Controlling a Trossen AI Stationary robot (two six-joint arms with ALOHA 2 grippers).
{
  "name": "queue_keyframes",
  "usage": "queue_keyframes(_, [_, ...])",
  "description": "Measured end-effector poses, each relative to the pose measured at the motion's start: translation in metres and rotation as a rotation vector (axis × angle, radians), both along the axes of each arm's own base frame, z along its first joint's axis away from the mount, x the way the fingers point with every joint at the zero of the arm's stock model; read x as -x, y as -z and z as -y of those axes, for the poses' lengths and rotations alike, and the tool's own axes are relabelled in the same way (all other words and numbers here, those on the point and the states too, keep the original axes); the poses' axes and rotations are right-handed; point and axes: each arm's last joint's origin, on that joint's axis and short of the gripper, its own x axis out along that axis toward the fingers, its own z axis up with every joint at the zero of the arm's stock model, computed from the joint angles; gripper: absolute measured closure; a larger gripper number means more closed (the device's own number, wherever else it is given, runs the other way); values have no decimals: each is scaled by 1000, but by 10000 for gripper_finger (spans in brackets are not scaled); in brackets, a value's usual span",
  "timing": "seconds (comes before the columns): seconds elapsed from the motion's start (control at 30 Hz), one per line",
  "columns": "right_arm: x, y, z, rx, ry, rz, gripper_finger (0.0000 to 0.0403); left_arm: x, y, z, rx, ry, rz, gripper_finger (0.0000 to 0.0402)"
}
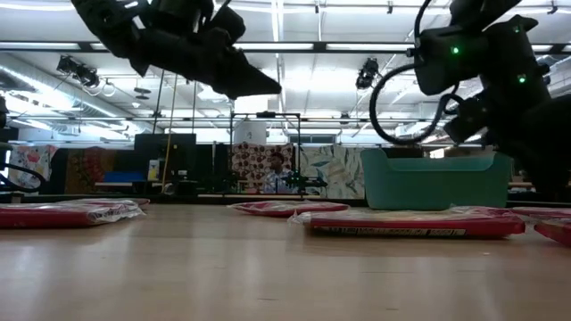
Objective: Sort popcorn bags into baskets
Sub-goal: Put the popcorn bag into the blue bin
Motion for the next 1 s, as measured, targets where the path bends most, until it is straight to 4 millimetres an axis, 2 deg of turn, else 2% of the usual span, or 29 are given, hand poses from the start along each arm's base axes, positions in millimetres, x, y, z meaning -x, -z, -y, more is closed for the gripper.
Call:
queue_keyframes(0.23, [-2, 16, -7, -14, -39, -49, 272, 17, -18, 2, -2, -23, -19, 358])
queue_keyframes(0.43, [-15, 28, -8, -15, -120, 34, 272, 19, -19, 4, 3, -20, -20, 358])
queue_keyframes(0.6, [-53, 12, -3, 192, -274, 279, 272, 19, -19, 4, -2, -19, -20, 358])
queue_keyframes(0.73, [-85, -15, -2, 267, -406, 548, 272, 19, -20, 4, -4, -19, -15, 358])
queue_keyframes(0.9, [-93, -41, 0, 320, -431, 551, 272, 19, -17, 4, 1, -19, -40, 358])
queue_keyframes(1.0, [-87, -42, -3, 288, -417, 488, 272, 18, -15, 4, 1, -18, -45, 358])
